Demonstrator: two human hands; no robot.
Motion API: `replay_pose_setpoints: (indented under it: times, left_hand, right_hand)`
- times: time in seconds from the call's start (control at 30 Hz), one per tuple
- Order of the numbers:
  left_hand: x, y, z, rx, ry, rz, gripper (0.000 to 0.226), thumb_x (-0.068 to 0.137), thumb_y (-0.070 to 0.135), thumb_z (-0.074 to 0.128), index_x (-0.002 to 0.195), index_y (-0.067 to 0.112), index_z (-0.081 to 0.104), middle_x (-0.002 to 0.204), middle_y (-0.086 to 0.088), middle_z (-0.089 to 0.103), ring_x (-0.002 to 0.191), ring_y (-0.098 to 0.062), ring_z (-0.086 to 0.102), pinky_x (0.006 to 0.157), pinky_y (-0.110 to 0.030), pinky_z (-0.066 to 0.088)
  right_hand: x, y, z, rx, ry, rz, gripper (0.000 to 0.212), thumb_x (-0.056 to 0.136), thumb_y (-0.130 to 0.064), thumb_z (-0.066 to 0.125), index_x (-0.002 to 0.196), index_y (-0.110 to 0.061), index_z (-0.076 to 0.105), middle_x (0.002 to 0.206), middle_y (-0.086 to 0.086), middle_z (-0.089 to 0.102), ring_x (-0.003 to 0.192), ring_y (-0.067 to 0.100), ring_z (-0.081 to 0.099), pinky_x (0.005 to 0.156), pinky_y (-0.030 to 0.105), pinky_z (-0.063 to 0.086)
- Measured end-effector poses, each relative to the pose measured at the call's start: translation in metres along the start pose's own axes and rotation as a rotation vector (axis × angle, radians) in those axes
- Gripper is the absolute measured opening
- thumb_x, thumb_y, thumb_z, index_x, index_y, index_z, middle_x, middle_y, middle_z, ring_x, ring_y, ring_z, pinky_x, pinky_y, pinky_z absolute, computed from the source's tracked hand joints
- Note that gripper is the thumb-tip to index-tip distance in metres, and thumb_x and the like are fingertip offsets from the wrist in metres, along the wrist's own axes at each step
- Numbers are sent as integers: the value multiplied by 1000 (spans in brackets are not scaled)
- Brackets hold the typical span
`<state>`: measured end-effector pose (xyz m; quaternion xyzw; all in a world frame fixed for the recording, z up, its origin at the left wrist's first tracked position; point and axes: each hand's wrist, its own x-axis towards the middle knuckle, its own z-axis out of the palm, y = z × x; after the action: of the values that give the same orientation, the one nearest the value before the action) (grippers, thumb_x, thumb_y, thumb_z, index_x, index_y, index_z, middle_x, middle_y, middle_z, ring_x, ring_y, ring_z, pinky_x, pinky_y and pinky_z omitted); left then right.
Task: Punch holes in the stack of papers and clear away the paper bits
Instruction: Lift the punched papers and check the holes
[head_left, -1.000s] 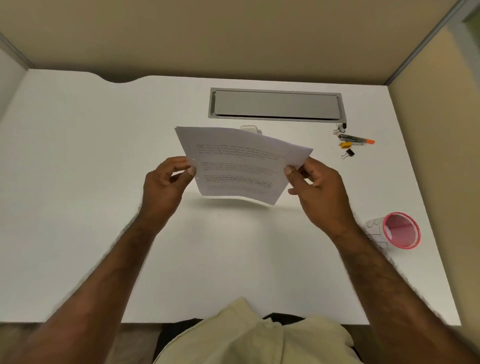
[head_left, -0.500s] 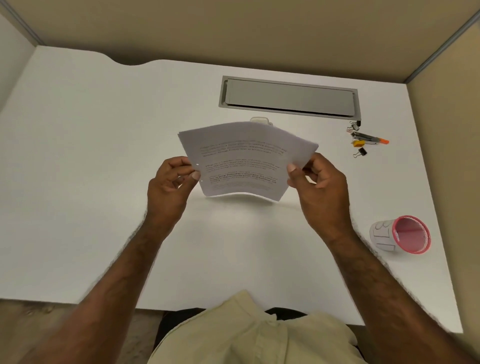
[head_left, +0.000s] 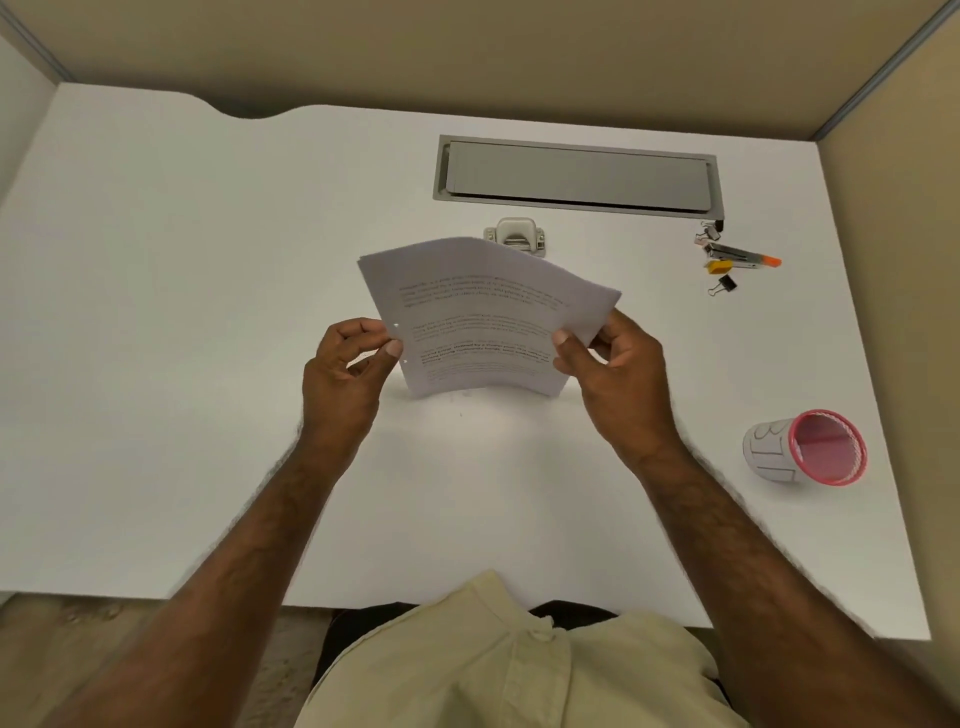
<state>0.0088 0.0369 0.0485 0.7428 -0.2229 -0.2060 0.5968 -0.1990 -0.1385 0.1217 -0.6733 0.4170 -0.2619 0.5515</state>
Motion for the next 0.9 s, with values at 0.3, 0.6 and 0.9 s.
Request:
replay_pose_setpoints:
  times: [0.3, 0.6, 0.9]
  left_hand:
    - [1, 10, 0, -64, -12, 53, 19, 93, 31, 79, 96, 49, 80, 115, 23, 68, 99, 7, 72, 85, -12, 56]
    - [6, 16, 5, -80, -24, 77, 21, 94, 28, 78, 97, 48, 80, 114, 24, 68, 102, 6, 72, 86, -11, 54]
    - [11, 11, 14, 1, -25, 48, 22, 94, 32, 79, 94, 54, 78, 113, 26, 67, 97, 6, 70, 85, -13, 55]
  right_hand:
    - [1, -1, 1, 62, 62, -23, 27, 97, -25, 73, 110, -47, 70, 104, -14, 78, 105, 17, 75, 86, 49, 67]
    - [1, 11, 0, 16, 94, 32, 27, 99, -21, 70, 100, -47, 68, 101, -12, 77, 94, 13, 76, 85, 55, 66]
    - [5, 24, -2, -41, 104, 38, 24, 102, -17, 68, 106, -40, 69, 106, 2, 79, 94, 25, 75, 87, 59, 63]
